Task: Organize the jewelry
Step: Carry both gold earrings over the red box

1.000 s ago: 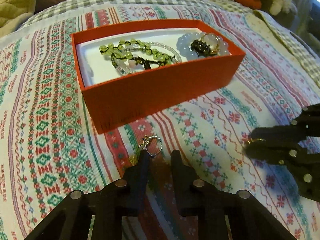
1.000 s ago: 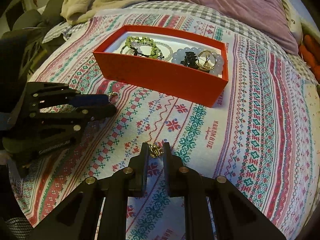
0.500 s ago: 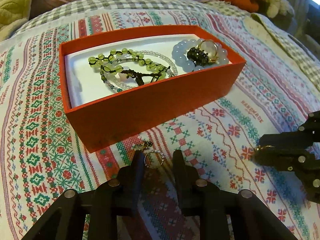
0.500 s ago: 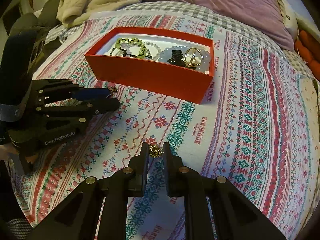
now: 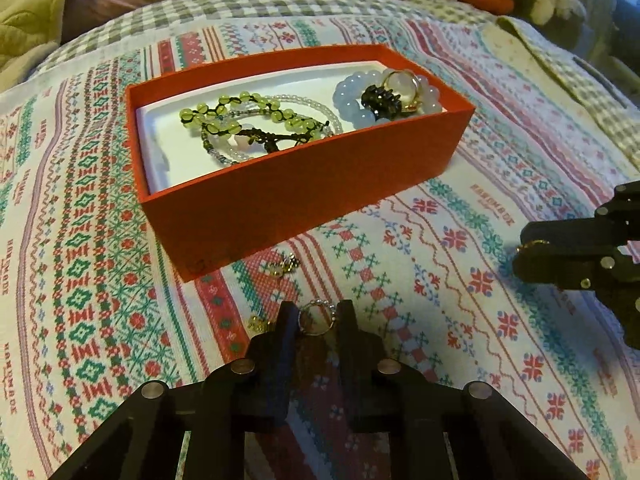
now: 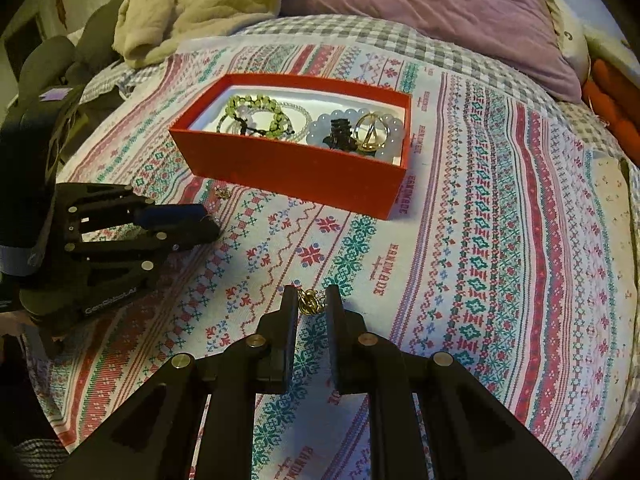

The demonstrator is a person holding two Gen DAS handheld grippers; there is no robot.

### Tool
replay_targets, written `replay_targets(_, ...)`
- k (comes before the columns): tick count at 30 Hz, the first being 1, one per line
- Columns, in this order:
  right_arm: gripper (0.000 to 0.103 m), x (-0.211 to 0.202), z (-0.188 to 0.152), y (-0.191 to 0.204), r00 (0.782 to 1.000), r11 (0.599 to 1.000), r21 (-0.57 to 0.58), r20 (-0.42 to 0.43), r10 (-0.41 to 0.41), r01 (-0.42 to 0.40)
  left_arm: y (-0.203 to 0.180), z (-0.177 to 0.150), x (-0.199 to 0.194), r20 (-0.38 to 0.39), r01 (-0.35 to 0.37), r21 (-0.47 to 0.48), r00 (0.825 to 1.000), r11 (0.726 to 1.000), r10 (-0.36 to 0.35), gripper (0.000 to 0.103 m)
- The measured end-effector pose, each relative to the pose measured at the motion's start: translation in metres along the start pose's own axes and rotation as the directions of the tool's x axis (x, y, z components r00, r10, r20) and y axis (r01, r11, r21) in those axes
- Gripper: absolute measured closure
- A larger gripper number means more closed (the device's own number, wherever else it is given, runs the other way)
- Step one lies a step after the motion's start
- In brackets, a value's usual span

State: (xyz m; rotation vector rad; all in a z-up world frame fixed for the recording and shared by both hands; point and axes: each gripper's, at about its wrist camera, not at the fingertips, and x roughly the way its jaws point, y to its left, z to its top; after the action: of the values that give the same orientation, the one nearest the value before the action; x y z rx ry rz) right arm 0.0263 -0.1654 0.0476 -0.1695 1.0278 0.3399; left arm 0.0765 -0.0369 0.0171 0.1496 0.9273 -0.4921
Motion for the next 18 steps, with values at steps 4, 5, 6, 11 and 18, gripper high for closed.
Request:
replay_targets(4,0.089,-0.006,0.002,0.0,1.0,1.0,-0.002,0.016,0.006,-0.006,0.003,-0.001,-0.011,0.001,0.005,-0.012,1.0,1.0,-0.005,0.089)
replay_targets(5,0.089,-0.008,0.003,0.0,1.0,1.0,-0.001,0.019,0.007,-0.007,0.003,-0.001,-0.014,0.005,0.007,-0.017,1.0,1.0,-0.007,0.089)
replay_targets(6,0.089,-0.009,0.004,0.0,1.0,1.0,-0.001,0.022,0.008,-0.008,0.004,0.0,-0.018,0.008,0.009,-0.02,1.0,1.0,-0.009,0.089)
replay_targets(11,0.089,-0.017,0.012,0.0,0.999,1.0,0.003,0.051,0.008,-0.008,0.004,0.006,-0.033,0.025,0.013,-0.032,1.0,0.999,-0.013,0.089)
replay_targets(18,0.089,-0.032,0.03,-0.006,0.994,1.0,0.022,0.106,0.005,-0.007,0.01,0.025,-0.056,0.081,0.014,-0.058,0.997,0.998,-0.009,0.089)
